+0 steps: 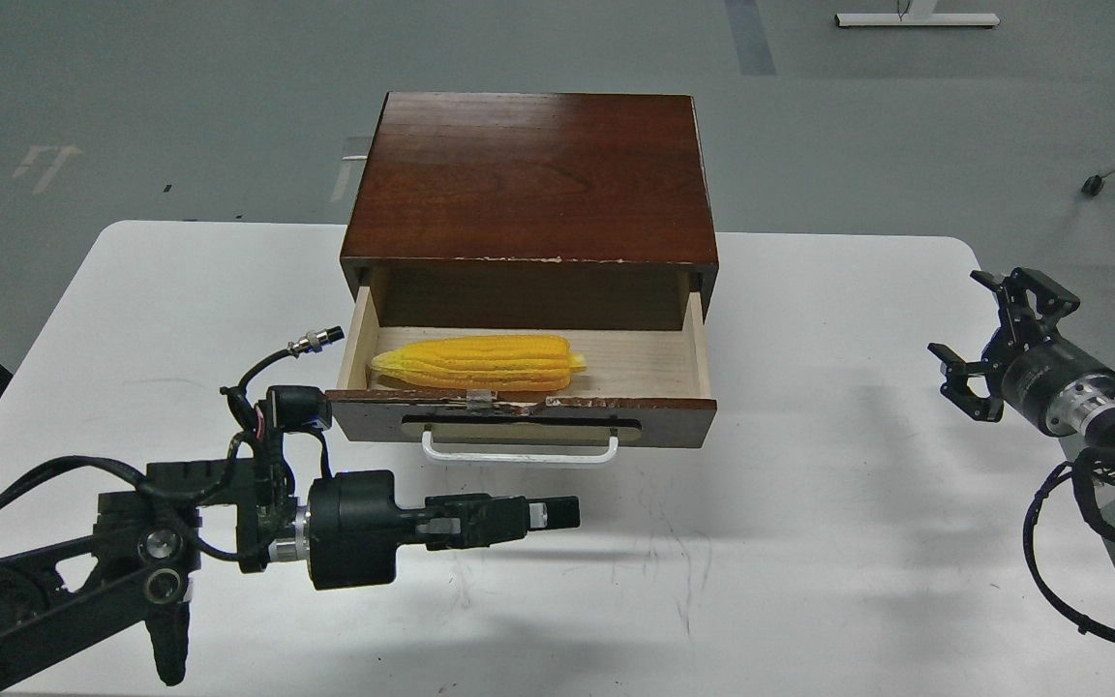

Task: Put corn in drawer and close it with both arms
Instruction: 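Lower the left gripper below the drawer front near the white handle, then push the drawer front with the left gripper into the cabinet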

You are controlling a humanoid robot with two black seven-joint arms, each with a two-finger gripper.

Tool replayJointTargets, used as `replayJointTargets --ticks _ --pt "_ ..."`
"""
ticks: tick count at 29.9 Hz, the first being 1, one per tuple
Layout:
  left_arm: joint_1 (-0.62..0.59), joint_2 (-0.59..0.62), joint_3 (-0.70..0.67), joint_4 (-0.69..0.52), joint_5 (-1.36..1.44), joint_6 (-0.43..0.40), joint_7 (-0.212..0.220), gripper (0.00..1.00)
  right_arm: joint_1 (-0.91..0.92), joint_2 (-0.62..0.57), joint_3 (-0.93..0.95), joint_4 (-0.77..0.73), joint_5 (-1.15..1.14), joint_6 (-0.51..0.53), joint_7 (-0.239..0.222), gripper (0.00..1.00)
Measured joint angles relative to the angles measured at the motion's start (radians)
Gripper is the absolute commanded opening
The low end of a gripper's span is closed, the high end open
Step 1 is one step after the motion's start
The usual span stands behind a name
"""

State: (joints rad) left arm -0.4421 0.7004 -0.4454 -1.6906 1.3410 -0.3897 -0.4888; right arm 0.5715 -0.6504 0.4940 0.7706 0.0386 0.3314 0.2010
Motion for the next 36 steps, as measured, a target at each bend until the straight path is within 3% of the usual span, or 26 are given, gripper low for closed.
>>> replayJointTargets --ticks 36 --pt "-0.028 -0.020 -0.002 0.192 0.009 0.019 0.000 0.00 -0.011 0.006 -0.001 0.003 0.000 -0.002 0.000 0.93"
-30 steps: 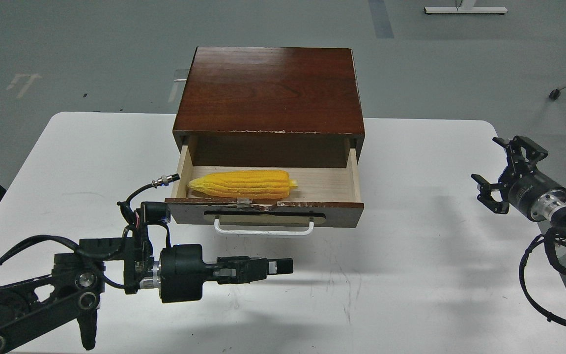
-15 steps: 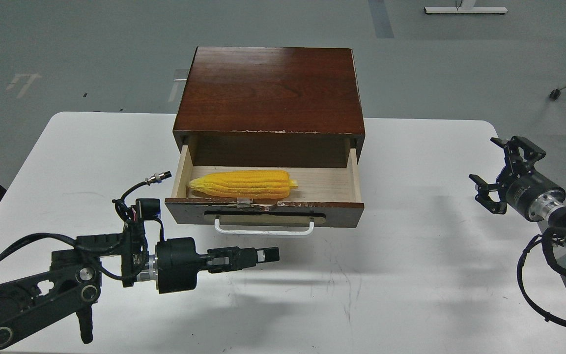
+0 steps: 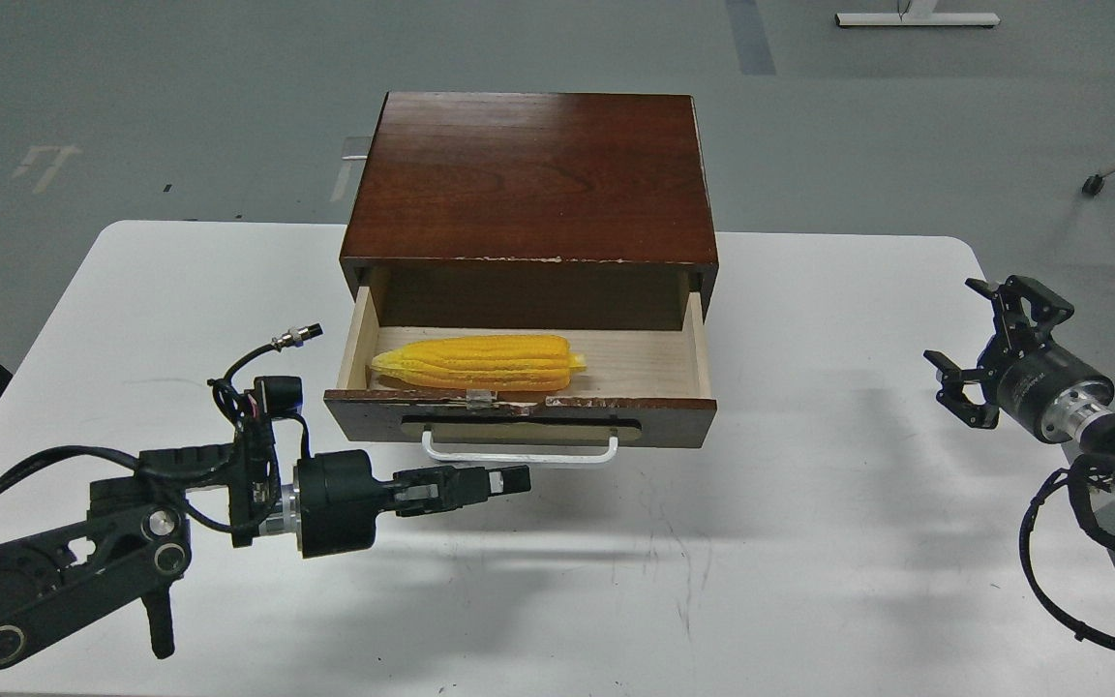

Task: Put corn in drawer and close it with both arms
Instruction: 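Push the drawer front with the left gripper into the cabinet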

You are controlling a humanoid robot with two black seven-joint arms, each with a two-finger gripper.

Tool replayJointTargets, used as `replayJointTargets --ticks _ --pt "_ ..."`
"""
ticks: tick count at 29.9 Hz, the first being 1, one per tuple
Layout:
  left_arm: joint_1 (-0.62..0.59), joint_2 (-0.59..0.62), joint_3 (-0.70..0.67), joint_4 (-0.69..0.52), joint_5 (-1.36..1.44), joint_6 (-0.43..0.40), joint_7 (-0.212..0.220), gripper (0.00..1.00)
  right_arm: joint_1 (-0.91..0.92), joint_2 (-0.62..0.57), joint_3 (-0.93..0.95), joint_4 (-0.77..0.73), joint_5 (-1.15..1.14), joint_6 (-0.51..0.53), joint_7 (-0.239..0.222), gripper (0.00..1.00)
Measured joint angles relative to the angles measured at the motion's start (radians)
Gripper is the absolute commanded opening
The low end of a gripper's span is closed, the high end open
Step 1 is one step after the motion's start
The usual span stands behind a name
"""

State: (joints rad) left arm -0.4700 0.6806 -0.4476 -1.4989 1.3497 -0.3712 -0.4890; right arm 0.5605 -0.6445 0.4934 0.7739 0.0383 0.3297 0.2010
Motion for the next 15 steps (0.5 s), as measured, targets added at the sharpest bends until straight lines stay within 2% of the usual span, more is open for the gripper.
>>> replayJointTargets --ticks 8,15 --pt "-0.065 -0.004 0.008 0.091 0.000 -0.009 0.000 0.00 0.000 0.000 0.001 0.003 0.001 0.000 0.000 0.93" --pt "-0.079 -0.012 0.009 0.111 0.000 -0.011 0.001 0.00 0.001 0.000 0.002 0.004 0.001 0.000 0.000 0.93"
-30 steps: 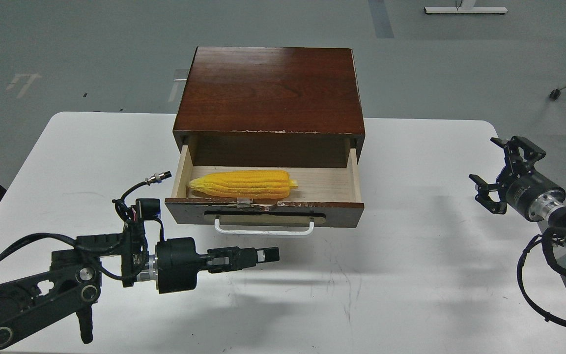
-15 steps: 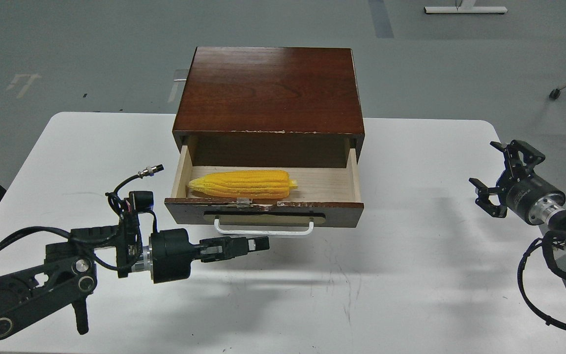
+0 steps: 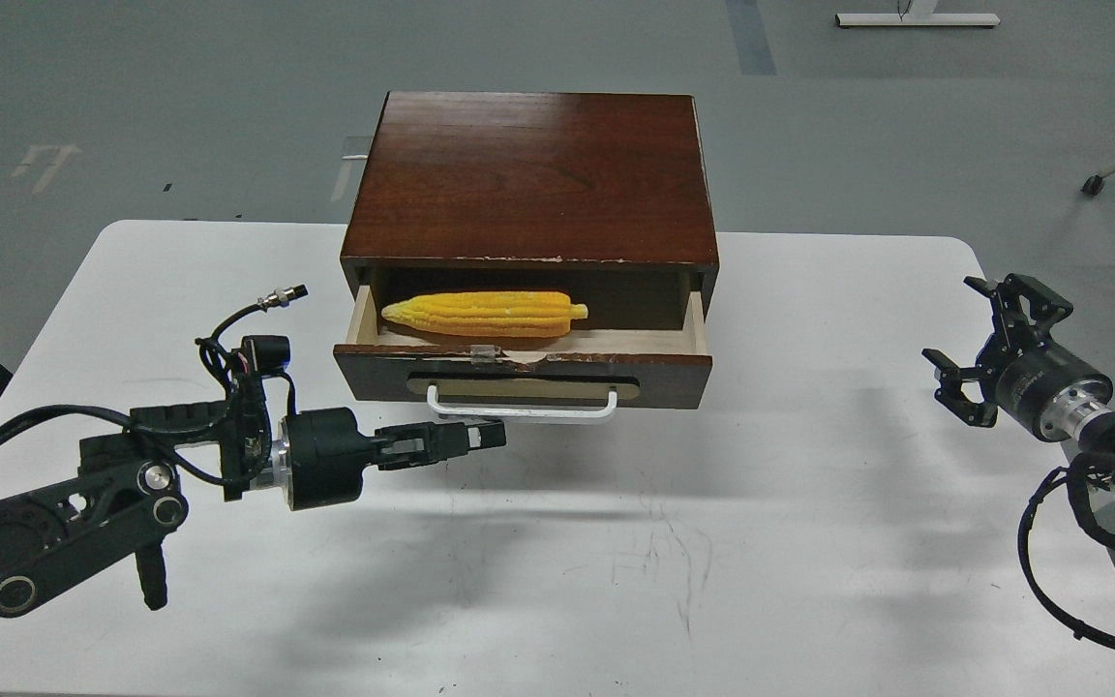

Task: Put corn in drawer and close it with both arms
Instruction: 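Push the drawer front with the left gripper into the cabinet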

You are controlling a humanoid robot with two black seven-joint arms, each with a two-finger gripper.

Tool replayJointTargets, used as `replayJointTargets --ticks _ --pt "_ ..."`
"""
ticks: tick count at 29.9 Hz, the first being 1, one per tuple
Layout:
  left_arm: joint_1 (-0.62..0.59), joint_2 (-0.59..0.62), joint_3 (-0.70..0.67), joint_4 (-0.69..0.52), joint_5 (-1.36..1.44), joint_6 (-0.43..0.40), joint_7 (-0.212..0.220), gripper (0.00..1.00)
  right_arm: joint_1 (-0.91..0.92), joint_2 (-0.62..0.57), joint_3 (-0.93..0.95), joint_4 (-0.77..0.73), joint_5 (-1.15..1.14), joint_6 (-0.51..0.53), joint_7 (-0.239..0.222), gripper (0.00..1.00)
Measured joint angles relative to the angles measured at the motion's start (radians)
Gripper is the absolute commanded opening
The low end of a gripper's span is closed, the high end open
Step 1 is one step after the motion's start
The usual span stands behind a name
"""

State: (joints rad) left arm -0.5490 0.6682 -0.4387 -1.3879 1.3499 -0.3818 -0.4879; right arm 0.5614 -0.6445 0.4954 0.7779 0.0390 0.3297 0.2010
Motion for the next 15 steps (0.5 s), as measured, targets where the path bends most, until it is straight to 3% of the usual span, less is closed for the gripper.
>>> replayJointTargets --ticks 15 --pt "-0.043 -0.080 0.000 0.101 0.000 -0.001 -0.001 0.00 0.000 0.000 0.000 -0.005 -0.001 0.000 0.000 0.93"
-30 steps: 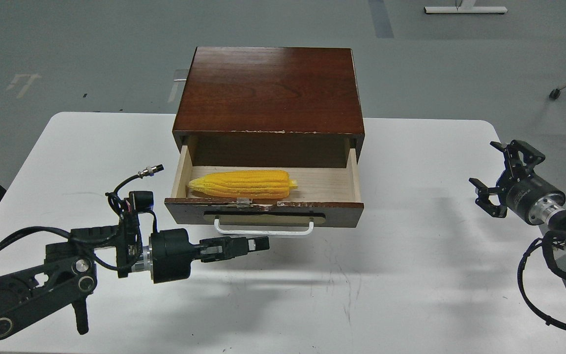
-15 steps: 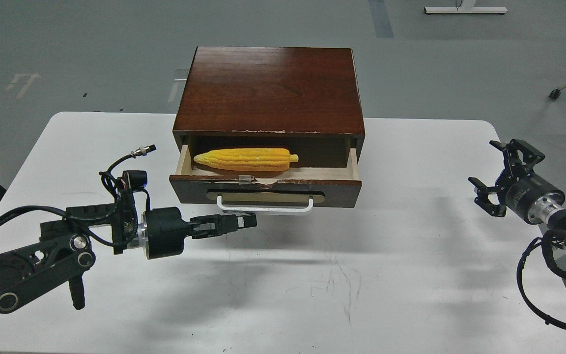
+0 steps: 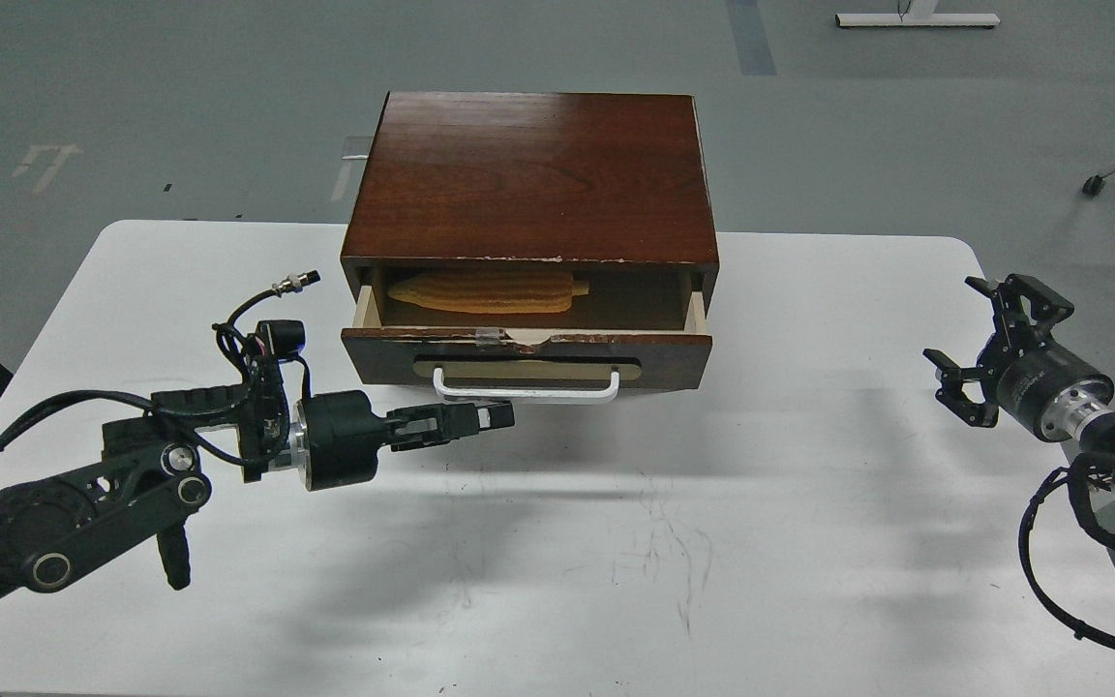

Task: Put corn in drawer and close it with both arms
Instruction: 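Push the drawer front with the left gripper into the cabinet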

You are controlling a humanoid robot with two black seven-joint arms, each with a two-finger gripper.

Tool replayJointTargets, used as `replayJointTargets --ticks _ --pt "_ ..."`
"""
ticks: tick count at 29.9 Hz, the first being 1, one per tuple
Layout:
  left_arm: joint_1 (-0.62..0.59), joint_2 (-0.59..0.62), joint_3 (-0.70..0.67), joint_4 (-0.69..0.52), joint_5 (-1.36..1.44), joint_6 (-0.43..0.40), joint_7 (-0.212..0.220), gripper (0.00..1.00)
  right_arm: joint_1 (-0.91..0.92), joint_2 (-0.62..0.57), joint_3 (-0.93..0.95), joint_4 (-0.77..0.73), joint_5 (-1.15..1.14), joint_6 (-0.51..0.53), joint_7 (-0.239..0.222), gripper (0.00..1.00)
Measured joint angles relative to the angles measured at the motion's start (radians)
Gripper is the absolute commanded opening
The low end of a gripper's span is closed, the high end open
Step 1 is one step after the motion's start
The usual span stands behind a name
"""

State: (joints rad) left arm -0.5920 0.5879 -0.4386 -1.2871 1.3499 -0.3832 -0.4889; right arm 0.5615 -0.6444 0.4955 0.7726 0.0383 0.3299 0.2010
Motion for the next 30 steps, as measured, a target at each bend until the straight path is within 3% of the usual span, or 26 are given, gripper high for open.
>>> replayJointTargets --ticks 30 --pt "-0.118 -0.123 0.002 0.127 0.001 -0.040 0.000 0.00 -0.005 0.000 -0.003 -0.004 0.000 0.000 0.000 0.93"
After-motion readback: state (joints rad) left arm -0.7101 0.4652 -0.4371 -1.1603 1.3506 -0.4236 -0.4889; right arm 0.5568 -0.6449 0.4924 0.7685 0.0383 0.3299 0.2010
